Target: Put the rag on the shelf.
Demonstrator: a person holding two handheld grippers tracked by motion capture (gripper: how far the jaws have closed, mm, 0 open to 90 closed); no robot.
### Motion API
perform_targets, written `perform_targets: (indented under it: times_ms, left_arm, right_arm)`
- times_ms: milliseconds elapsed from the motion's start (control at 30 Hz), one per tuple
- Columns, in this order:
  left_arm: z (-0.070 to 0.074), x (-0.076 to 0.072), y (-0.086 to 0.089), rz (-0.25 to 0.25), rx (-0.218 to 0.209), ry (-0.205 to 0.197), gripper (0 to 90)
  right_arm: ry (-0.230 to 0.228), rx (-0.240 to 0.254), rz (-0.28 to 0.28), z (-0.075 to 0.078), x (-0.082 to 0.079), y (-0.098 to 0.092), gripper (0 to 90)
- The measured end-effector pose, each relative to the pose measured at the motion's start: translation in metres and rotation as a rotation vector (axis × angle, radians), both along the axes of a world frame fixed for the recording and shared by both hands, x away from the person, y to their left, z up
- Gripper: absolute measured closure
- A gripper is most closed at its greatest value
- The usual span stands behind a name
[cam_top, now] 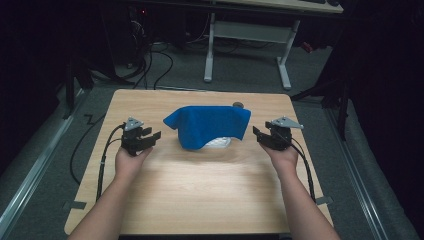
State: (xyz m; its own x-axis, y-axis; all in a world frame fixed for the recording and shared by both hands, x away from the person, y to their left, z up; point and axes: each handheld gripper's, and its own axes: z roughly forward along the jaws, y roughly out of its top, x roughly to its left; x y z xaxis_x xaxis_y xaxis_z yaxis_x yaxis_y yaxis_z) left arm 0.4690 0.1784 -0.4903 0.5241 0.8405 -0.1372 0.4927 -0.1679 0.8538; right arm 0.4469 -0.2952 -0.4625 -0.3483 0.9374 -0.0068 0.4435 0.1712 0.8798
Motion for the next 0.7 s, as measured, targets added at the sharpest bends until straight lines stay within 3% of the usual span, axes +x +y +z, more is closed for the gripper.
perform_targets:
  times_ms: [167,300,400,467,567,700]
  left_arm:
    - [0.003,-0.019,0.001,-0.028,-0.009,-0.02,50.7]
    - [0.006,-0.038,0.002,-0.037,-0.013,-0.044,47.9]
    - [0.005,-0.051,0.002,-0.044,-0.001,-0.048,45.3]
    - [0.004,-0.061,0.002,-0.049,0.004,-0.048,44.0]
    - [0.001,-0.079,0.003,-0.062,0.002,-0.046,42.9]
    - [-0.005,-0.103,0.006,-0.068,0.006,-0.021,42.1]
  right_arm:
    - [-0.067,-0.009,0.022,0.001,-0.022,-0.001,37.9]
    - [-0.038,-0.023,0.046,0.002,-0.037,0.0,32.8]
    - [-0.079,-0.019,0.065,0.002,-0.056,0.004,33.0]
    - [-0.061,-0.031,0.081,0.002,-0.067,0.008,30.4]
    - [-0.091,-0.016,0.091,-0.001,-0.086,0.012,30.1]
    - [-0.06,-0.057,0.107,-0.009,-0.11,0.019,29.6]
